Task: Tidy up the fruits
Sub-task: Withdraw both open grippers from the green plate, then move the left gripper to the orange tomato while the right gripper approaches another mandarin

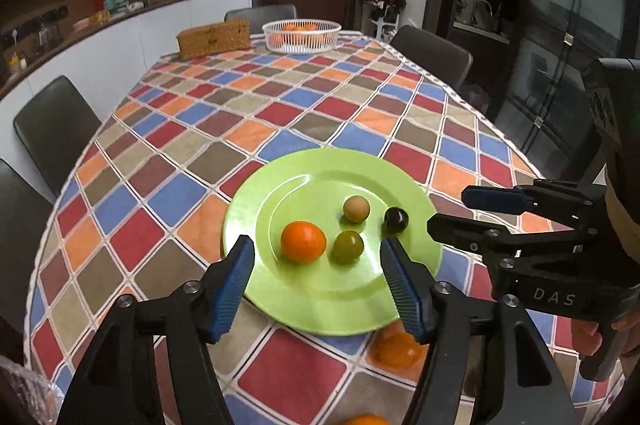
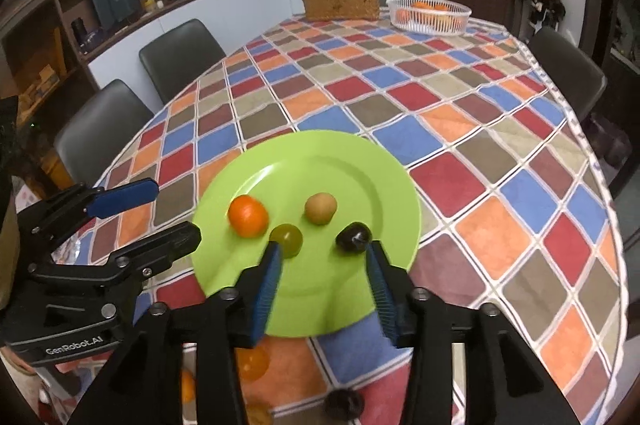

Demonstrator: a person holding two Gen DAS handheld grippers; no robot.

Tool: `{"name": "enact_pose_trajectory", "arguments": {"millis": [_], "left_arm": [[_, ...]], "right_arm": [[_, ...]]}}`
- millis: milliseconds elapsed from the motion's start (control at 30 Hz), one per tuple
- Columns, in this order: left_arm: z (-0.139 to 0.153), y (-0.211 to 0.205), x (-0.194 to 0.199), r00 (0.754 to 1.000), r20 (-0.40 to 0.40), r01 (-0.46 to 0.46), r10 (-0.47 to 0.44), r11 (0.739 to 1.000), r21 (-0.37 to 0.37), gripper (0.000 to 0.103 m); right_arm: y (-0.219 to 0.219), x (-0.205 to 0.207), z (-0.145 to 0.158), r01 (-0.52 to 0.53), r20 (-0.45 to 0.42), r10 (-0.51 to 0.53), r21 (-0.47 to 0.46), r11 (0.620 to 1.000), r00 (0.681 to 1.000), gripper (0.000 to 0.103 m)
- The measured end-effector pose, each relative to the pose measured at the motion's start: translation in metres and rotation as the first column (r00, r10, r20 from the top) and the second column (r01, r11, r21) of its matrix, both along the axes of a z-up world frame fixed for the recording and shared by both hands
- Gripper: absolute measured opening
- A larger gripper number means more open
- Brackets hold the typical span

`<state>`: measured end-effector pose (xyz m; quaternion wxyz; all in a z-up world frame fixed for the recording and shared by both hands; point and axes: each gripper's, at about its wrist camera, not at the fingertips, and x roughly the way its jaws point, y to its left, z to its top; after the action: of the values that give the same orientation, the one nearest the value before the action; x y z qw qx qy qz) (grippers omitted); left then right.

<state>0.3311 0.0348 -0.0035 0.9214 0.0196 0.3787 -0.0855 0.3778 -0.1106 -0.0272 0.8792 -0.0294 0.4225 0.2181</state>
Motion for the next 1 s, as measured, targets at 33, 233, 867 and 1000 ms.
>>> {"name": "enact_pose_trajectory", "arguments": {"millis": [33, 233, 867, 1000], "left_arm": [[0.004, -0.001, -0.006, 1.0, 0.013, -0.003, 0.003, 1.0, 0.004, 0.065], [0.022, -0.003, -0.034, 0.998, 0.052, -0.02, 0.02, 1.0, -0.002, 0.072], [0.028, -0.02, -0.123, 0.993, 0.115, -0.045, 0.038, 0.998, 0.053, 0.087], [0.018, -0.023, -0.131, 0.994, 0.098, -0.045, 0.038, 0.996, 0.075, 0.088]], "right_arm": [[-0.001, -0.003, 0.003, 0.002, 0.009, -0.002, 0.0, 1.0, 1.0, 0.049], [-0.011, -0.034, 0.024, 0.021, 0.06, -0.021, -0.003, 1.0, 0.998, 0.058], [-0.045, -0.124, 0.028, 0.111, 0.087, -0.111, 0.01, 0.994, 0.99, 0.066], [-0.048, -0.135, 0.018, 0.115, 0.071, -0.113, -0.027, 0.993, 0.991, 0.066]]}}
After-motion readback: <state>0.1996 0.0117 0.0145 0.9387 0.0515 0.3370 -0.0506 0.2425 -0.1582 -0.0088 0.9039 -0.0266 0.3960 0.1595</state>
